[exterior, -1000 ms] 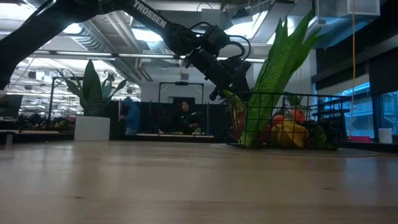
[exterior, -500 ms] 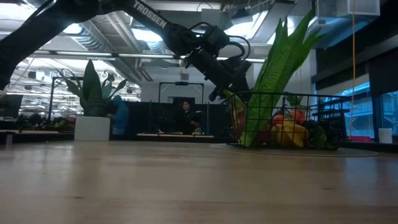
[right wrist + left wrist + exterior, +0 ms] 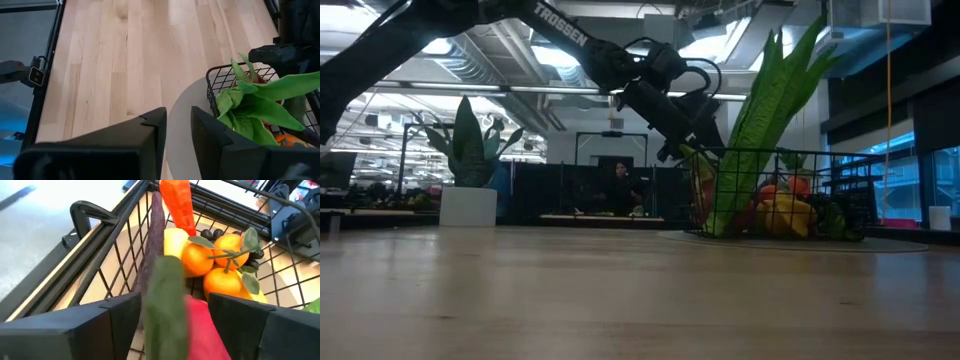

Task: Build produce basket
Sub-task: Put the tangerines into the black wire basket

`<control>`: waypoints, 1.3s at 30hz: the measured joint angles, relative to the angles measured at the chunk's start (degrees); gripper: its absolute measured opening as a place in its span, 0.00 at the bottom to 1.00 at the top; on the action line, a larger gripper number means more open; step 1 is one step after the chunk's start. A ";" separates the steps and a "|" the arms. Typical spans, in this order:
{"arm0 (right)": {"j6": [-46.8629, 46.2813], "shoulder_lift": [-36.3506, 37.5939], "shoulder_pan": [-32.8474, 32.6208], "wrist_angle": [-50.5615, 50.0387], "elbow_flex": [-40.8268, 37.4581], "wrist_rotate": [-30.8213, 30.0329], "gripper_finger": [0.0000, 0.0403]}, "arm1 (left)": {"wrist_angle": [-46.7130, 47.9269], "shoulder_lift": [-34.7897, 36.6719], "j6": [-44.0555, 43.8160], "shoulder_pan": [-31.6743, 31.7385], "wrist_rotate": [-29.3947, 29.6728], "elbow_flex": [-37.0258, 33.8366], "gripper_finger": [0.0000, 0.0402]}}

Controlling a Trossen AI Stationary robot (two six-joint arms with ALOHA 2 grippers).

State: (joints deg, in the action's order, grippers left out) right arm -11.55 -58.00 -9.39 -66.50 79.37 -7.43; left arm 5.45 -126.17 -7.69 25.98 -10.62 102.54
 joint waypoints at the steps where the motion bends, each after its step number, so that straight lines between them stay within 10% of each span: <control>1: 0.00 0.00 0.00 0.00 0.00 -0.01 0.19 | 0.01 0.12 0.59 0.00 0.03 0.00 0.55; 29: 4.40 0.00 0.00 1.88 0.00 -0.29 0.19 | 18.00 20.56 9.71 -12.40 7.60 -0.02 0.55; 39: 2.49 0.00 0.00 4.20 0.00 -0.30 0.19 | 20.25 23.72 6.66 -20.99 21.53 -0.04 0.55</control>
State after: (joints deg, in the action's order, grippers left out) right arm -9.06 -58.00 -9.39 -62.30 79.37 -7.73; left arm 25.70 -102.44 -1.04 4.98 10.91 102.50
